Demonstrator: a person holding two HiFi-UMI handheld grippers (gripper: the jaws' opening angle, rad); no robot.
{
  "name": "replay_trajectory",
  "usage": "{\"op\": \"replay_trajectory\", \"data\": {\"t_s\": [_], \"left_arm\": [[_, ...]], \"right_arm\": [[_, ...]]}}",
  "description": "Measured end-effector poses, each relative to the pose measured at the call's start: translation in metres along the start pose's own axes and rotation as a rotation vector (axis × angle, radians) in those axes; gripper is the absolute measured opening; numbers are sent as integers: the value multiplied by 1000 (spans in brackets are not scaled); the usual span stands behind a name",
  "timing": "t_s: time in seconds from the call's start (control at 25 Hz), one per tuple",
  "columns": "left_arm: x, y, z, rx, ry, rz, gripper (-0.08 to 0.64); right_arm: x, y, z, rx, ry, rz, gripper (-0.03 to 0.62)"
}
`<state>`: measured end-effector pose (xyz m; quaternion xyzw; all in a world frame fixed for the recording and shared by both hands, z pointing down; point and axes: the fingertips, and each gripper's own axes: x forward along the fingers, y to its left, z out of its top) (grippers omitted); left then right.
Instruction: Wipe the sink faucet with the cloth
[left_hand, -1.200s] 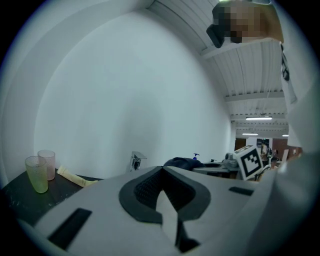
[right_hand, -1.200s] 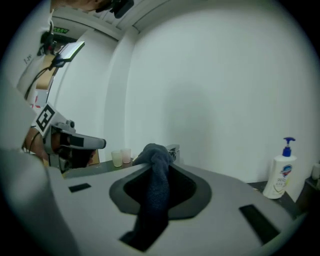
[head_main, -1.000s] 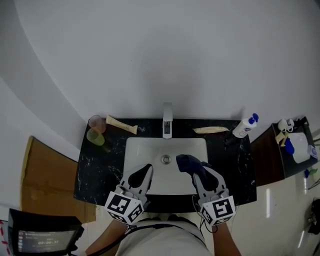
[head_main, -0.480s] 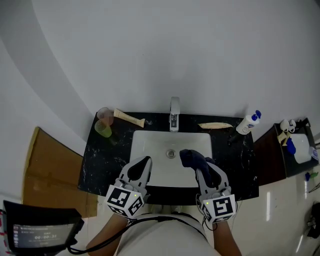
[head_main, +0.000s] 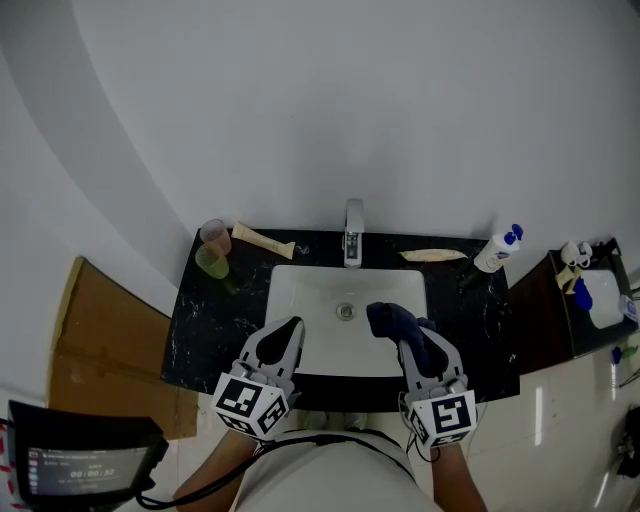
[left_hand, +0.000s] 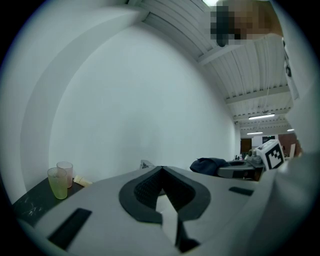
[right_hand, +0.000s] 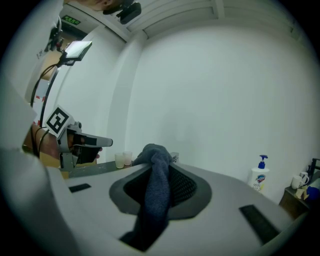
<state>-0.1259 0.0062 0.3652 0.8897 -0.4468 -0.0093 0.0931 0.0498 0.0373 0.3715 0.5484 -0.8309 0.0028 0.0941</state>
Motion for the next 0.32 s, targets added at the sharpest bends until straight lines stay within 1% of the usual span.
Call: {"op": "replay_trajectory", "data": {"t_s": [0.32], "left_arm": [[-5,2,-1,4,-3,-4,0]], "right_arm": [[-2,5,-2,3,-4,-13,77]]}}
